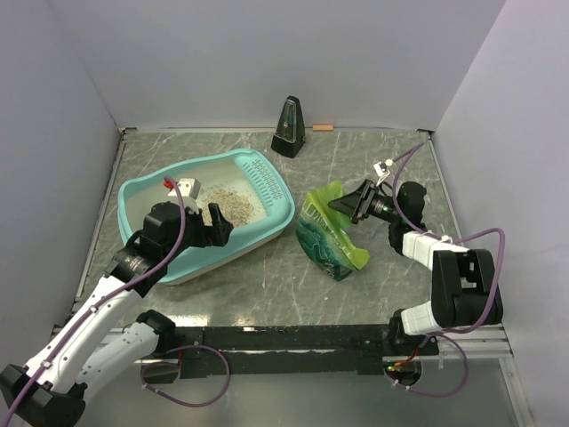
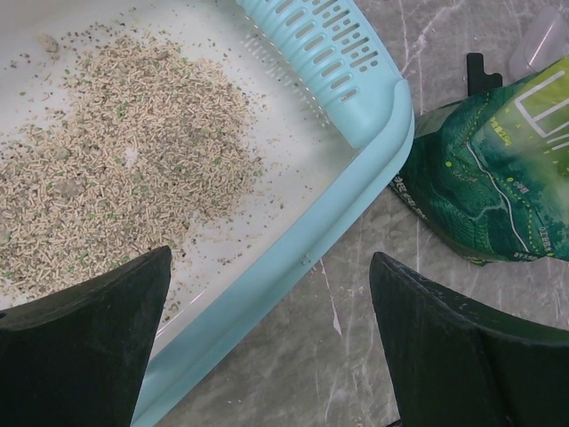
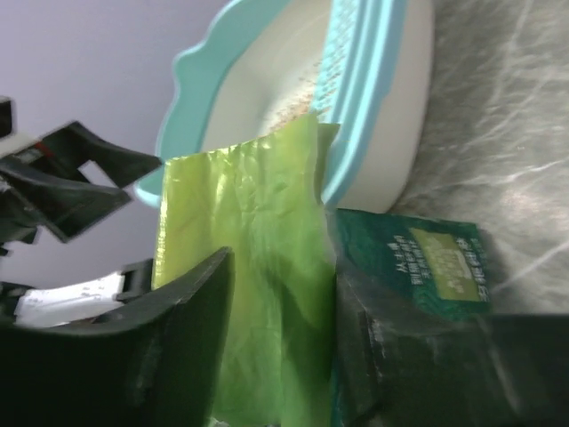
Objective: Fill the litter box with clean litter
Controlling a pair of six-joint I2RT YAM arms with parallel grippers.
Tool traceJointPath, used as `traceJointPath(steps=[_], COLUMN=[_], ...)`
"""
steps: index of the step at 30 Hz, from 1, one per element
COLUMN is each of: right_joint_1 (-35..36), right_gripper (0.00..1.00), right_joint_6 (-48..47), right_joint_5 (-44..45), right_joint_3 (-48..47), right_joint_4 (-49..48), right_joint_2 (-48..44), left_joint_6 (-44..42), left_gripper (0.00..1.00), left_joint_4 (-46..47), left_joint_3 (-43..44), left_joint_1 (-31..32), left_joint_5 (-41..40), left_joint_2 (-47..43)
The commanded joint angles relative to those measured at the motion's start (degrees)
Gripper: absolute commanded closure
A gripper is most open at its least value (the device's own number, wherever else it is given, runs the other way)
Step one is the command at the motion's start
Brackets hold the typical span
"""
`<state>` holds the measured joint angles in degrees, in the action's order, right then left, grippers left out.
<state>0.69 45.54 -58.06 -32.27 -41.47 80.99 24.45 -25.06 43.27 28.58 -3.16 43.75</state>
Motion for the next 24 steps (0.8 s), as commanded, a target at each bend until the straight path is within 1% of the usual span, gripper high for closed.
traceJointPath(steps=[1,2,3,5,7,10,11,12,13,14,15,16,17,18,19,20,21,22,24], right_joint_1=[-0.4,-0.4,-0.4,-0.4,-0.4,0.1,1.5,3.1,4.7,6.8,11.2,12.8,14.2,16.3,18.3,19.9,21.9,25.6,28.7], right_gripper=[0.77,0.86,1.0,1.0,1.0,1.0,1.0,1.0,1.0,1.0,1.0,1.0,1.0,1.0,1.0,1.0,1.0,1.0,1.0], right_joint_6=[3.9,3.9,3.7,2.8,0.7,-3.2,-8.1,-12.4,-17.1,-26.1,-29.9,-32.3,-36.0,-37.9,-39.9,-44.0,-45.1,-47.7,-51.0], right_joint_5=[-3.5,-3.5,-3.0,-2.4,-1.2,-0.7,-0.4,2.2,4.4,6.9,9.5,12.2,12.7,13.3,16.2,18.1,19.9,21.3,23.2], right_joint_3=[1.0,1.1,1.2,1.3,0.9,-1.6,-4.6,-6.8,-9.3,-14.6,-17.1,-19.3,-23.3,-25.4,-27.6,-31.5,-33.2,-34.7,-37.9], right_joint_4=[-11.3,-11.2,-10.7,-9.7,-6.1,2.0,5.9,18.6,25.1,31.0,37.1,44.2,47.7,50.8,57.8,60.9,63.3,65.9,70.3], right_joint_2=[0.1,-0.3,-1.6,-3.6,-7.8,-14.4,-16.2,-20.0,-22.0,-23.6,-25.7,-26.1,-26.5,-26.4,-26.1,-26.0,-25.2,-24.8,-23.1], left_joint_6=[-1.0,-1.0,-1.2,-1.1,-1.1,-1.1,-1.1,-1.2,-1.1,-1.2,-1.2,-1.2,-1.3,-1.5,-1.5,-1.5,-1.5,-1.4,-1.5], left_gripper=[0.03,0.03,0.03,0.03,0.03,0.03,0.03,0.03,0.03,0.03,0.03,0.03,0.03,0.03,0.03,0.03,0.03,0.03,0.03], left_joint_4=[1.3,1.2,1.2,1.2,1.2,1.2,1.2,1.0,1.0,0.9,0.8,0.8,0.7,0.7,0.5,0.5,0.4,0.3,0.3], left_joint_3=[0.9,0.9,0.9,1.0,1.0,1.0,1.1,1.1,1.2,1.2,1.2,1.1,1.2,1.2,1.3,1.4,1.5,1.4,1.5], left_joint_1=[-0.3,-0.3,-0.3,-0.3,-0.3,-0.3,-0.3,-0.3,-0.3,-0.4,-0.3,-0.3,-0.3,-0.3,-0.3,-0.3,-0.3,-0.3,-0.3], left_joint_5=[0.8,0.8,0.8,0.8,0.7,0.5,0.3,0.4,0.3,0.2,0.1,0.2,0.0,0.0,-0.3,-0.4,-0.8,-1.0,-1.8], left_joint_2=[-0.1,-0.1,0.0,0.1,0.0,0.1,0.0,0.2,0.1,0.1,0.2,0.2,0.3,0.3,0.4,0.3,0.3,0.1,-0.2])
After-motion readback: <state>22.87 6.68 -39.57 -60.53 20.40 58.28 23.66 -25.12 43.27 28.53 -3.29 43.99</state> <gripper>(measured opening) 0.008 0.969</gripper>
